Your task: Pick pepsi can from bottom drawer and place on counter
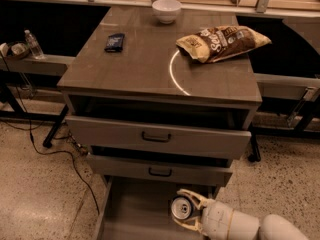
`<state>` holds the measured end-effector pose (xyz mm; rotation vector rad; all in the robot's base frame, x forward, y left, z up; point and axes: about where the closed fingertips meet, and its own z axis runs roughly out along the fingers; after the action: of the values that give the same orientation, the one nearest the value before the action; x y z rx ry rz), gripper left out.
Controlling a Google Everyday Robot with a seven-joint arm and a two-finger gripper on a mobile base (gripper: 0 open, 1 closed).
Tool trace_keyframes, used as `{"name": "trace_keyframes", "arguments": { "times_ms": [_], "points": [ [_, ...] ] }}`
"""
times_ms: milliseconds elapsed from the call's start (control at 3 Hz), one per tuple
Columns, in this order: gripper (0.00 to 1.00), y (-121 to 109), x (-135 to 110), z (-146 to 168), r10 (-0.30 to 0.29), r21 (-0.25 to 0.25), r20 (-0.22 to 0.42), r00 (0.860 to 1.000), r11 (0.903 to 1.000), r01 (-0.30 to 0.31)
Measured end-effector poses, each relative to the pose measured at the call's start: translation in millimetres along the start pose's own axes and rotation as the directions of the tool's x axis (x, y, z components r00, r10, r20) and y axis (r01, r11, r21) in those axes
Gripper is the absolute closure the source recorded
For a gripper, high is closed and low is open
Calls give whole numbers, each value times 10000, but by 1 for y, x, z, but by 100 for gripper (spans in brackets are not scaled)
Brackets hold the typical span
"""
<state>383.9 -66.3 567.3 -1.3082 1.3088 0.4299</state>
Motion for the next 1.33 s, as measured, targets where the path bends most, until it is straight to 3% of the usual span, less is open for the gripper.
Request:
{"name": "trace_keyframes", "arguments": {
  "times_ms": [333, 667, 1000, 1333],
  "points": [
    [100, -28, -63, -33, -1111, 421, 48, 9938, 9929, 1108],
    [100, -39, -87, -47, -1537, 704, 5, 9881, 9857, 1533],
    [100, -39, -86, -44, -1536, 743, 64, 9881, 9855, 1527],
    [100, -51, -93, -44, -1610, 1191, 294, 9865, 9805, 1565]
  ]
}}
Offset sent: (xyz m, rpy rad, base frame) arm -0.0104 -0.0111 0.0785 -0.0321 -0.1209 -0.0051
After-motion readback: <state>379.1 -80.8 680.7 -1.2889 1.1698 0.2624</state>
